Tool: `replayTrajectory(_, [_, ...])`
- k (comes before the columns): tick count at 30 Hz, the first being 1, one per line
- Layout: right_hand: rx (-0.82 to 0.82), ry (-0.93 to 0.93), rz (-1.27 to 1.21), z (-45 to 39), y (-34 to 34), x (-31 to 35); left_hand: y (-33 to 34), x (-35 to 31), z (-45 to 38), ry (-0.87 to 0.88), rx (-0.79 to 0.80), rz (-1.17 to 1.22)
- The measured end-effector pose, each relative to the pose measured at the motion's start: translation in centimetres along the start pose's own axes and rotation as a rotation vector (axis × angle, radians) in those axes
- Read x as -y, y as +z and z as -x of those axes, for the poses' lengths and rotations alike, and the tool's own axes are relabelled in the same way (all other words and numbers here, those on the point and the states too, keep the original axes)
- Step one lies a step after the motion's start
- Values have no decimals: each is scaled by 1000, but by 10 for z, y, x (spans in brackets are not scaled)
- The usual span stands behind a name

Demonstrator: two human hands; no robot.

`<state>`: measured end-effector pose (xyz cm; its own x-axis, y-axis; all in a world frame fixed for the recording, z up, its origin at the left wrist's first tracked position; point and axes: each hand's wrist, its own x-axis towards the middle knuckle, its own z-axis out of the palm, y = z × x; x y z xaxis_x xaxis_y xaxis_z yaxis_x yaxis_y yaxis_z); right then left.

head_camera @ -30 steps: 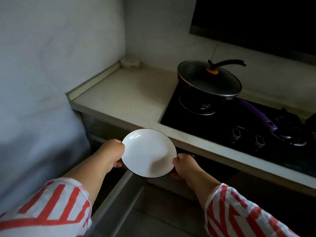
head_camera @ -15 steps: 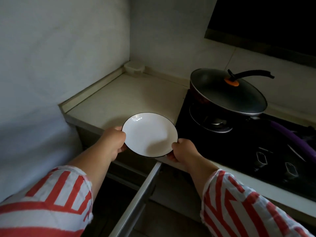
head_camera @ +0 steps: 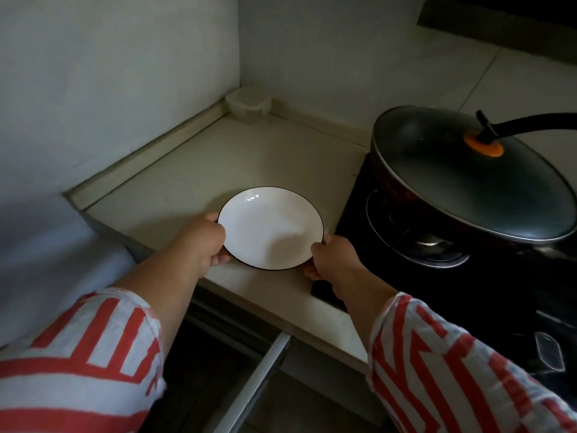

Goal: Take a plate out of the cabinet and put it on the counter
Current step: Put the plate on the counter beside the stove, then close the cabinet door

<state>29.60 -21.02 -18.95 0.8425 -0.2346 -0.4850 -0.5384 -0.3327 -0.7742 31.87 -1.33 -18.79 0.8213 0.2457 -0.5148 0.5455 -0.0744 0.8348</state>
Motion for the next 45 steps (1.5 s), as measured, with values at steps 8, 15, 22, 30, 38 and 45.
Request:
replayTrajectory(8, [28, 45, -64, 7, -2, 1, -1, 6, 3, -2, -5, 35])
replayTrajectory(15, [-93, 14, -324, 79, -13, -28, -26, 58, 44, 134, -198, 23])
replayTrajectory(22, [-136, 29, -275, 170, 14, -91, -46, 131, 119, -30, 213, -477])
replayTrajectory(30, [-108, 149, -194, 231, 9, -153, -38, 169, 167, -112, 505, -1128])
replayTrajectory(38, [-182, 242, -192, 251, -43, -221, 12, 178, 201, -228, 427, -991])
replayTrajectory(45, [-181, 284, -268, 265, -102, -269, 99, 194, 243, -327, 436, -495])
